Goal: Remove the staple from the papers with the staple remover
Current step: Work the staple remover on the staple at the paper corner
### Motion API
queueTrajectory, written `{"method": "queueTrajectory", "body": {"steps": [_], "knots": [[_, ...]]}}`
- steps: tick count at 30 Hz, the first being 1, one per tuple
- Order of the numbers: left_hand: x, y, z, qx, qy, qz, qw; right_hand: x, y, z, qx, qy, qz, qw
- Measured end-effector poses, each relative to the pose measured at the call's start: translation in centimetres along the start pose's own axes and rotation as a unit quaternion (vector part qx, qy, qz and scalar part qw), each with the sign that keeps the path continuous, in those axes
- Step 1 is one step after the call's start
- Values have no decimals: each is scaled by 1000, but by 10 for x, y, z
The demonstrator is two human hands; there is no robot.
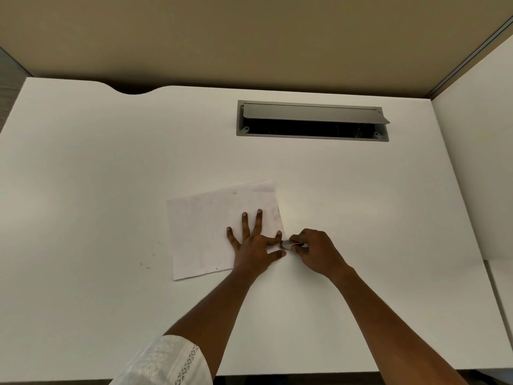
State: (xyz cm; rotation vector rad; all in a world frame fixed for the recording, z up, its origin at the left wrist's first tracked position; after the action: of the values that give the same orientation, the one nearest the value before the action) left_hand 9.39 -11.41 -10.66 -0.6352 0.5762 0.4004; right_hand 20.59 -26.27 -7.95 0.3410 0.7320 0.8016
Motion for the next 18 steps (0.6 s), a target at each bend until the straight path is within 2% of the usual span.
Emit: {"method": "queueTrajectory", "body": {"steps": [5,9,18], "knots": [[0,2,3,-7,28,-8,1000,-11,-2,-3,-59,-50,14,997],[-2,4,2,-33,13,-22,999,-21,-11,-9,-84,-102,-6,991],[-3,-2,4,-51,-4,-10,999,-24,-9,-8,-64,-148,-76,984]]}}
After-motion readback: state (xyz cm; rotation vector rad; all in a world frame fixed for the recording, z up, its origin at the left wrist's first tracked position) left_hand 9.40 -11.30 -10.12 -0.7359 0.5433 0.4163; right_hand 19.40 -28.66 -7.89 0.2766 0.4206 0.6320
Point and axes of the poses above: each hand's wrist, its own x-axis towards the middle knuckle, its own z-axis out of the back of the hand, y = z × x, the point moved 3 cm from there along x, towards the middle knuckle, and after that the axes turned 14 degrees about y, right-handed, at the moved point
